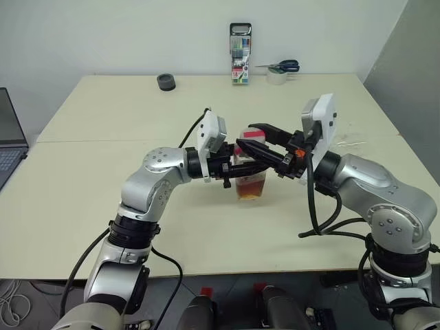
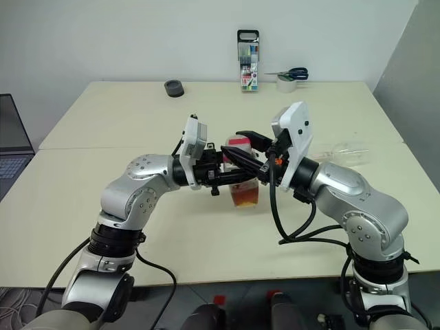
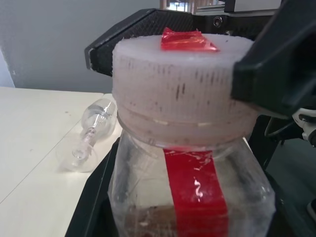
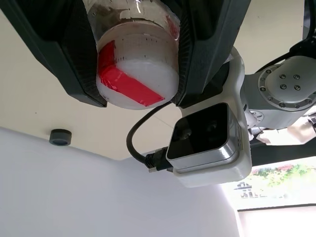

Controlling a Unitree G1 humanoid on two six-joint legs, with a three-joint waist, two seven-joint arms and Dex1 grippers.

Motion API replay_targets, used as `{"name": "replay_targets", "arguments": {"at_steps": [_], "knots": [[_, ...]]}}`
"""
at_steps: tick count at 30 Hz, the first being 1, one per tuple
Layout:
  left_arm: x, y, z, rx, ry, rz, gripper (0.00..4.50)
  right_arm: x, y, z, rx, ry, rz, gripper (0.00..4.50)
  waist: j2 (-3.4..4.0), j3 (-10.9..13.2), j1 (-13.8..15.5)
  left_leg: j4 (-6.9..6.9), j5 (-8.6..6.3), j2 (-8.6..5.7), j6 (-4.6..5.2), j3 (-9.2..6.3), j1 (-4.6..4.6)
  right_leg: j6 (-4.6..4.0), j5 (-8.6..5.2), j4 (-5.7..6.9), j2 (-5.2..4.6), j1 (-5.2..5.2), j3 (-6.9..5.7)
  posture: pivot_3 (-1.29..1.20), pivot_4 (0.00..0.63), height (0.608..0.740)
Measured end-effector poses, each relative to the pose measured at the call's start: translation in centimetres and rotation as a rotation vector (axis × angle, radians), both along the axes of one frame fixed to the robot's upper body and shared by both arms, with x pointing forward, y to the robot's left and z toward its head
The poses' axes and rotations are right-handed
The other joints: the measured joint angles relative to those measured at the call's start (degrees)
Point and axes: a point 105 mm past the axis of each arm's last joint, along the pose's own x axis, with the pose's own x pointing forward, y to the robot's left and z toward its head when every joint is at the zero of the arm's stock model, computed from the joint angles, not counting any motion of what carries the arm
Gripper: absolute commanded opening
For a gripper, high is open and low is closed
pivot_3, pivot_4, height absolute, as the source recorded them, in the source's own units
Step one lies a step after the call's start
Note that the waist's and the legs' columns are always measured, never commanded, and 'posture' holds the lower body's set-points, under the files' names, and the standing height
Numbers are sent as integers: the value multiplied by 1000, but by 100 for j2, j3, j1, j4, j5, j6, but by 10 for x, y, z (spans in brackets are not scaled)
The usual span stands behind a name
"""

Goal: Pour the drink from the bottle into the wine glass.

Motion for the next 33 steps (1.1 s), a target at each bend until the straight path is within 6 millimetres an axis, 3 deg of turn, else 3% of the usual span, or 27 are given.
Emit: {"name": "replay_targets", "arguments": {"at_steps": [9, 14, 18, 20, 22, 27, 29, 33], "knots": [[-9, -1, 22, -4, -27, -107, 1817, 6, -2, 25, -85, 42, 404, 1862, 3, 4, -20, -3, -13, 2, 24, 18, 3, 0, 0, -3, 8, 3, -4, 0, 150, 740], [-5, 1, 24, -7, -19, -102, 1817, 19, 2, 28, -117, 42, 518, 1862, 3, 4, -21, -1, -12, 2, 23, 18, 2, 0, 0, -4, 5, 2, -3, 0, 150, 740], [-4, 0, 22, -3, -11, -102, 1817, 24, -1, 25, -118, 65, 539, 3215, 3, 4, -7, 1, -1, -1, 3, 3, -3, 0, 0, -7, -3, 0, -2, 0, 150, 740], [-7, -4, 22, 1, -15, -118, 1817, 25, -3, 22, -126, 84, 522, 4003, 3, 4, 7, 1, 0, -3, 1, -2, -7, 0, 0, -10, -7, -1, -4, 0, 150, 740], [-7, -4, 22, 2, -16, -116, 1817, 27, -11, 21, -130, 90, 465, 4483, 2, 4, 17, 1, 1, -3, 0, -3, -8, 0, 0, -11, -11, -1, -4, 0, 150, 740], [-3, -2, 23, -5, -25, -88, 1817, 15, -38, 32, -104, 57, 277, 4483, 2, 5, 29, -2, 1, -2, 0, -6, -12, 0, 0, -13, -28, -5, -5, 0, 150, 740], [-2, -3, 23, -11, -29, -87, 1817, 6, -39, 35, -96, 18, 218, 4483, 2, 5, 15, -5, 1, 1, 0, -2, -7, 0, 0, -10, -27, -4, -2, 0, 150, 740], [2, -5, 24, -15, -38, -79, 1817, -10, -25, 19, -75, 4, 159, 4483, 3, 5, -6, -4, 1, 1, 0, 3, -3, 0, 0, -2, -20, -4, 3, 0, 150, 740]]}}
